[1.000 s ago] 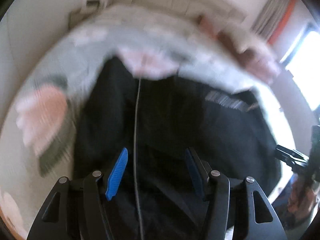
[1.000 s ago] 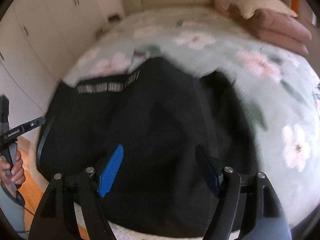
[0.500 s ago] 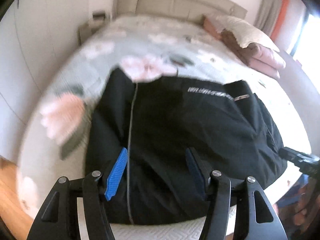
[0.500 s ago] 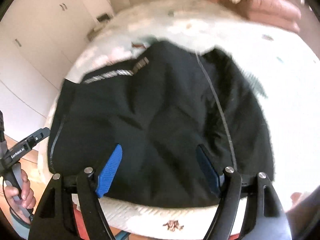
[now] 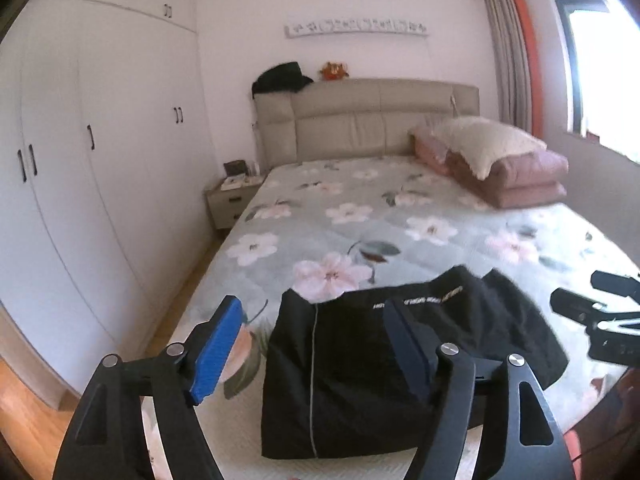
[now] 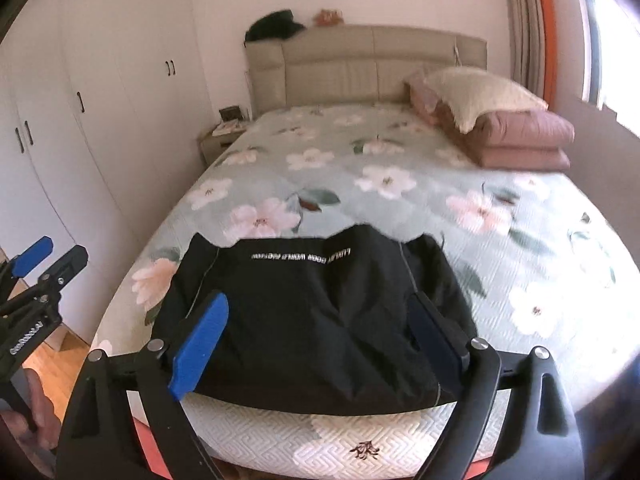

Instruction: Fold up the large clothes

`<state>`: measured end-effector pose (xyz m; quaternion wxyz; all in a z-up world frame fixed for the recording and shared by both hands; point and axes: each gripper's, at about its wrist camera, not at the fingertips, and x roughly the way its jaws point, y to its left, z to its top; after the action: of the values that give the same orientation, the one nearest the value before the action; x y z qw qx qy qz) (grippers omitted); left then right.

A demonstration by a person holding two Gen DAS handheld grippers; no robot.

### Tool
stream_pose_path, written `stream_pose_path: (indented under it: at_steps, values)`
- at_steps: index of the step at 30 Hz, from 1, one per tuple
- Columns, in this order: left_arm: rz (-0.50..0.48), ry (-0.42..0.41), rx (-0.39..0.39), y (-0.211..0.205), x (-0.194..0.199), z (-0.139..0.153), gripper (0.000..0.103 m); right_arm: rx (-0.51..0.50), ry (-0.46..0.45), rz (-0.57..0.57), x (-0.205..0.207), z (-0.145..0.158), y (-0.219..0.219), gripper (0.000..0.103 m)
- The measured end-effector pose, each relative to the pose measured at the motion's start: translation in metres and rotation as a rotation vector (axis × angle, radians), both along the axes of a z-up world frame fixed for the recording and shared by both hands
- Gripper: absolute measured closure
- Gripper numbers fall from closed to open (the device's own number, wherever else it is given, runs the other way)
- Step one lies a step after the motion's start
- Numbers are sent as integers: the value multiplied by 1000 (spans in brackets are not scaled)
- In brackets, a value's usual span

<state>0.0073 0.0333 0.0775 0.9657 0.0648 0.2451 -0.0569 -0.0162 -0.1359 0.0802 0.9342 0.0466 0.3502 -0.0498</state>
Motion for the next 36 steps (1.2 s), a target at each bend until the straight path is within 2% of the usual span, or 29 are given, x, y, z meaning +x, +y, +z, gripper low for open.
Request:
stream_pose_path:
  at_steps: [10, 16, 23, 27, 36]
  values:
    - [-10, 40, -23, 0, -4, -5, 27, -18, 17, 4, -2, -2, 13, 9]
    - [-27, -3, 24, -9, -9, -12, 27, -15, 42, 1, 5, -14, 14, 9]
    - [-82, 24, 33, -18, -8, -16, 27, 24, 77, 34, 7, -27, 13, 9]
    - [-62, 23, 70, -25, -8, -20, 27, -11, 76, 31, 6, -29, 18, 9]
    - [-58, 47, 57, -21, -4, -28, 27, 5, 115, 23, 6, -34, 19, 9]
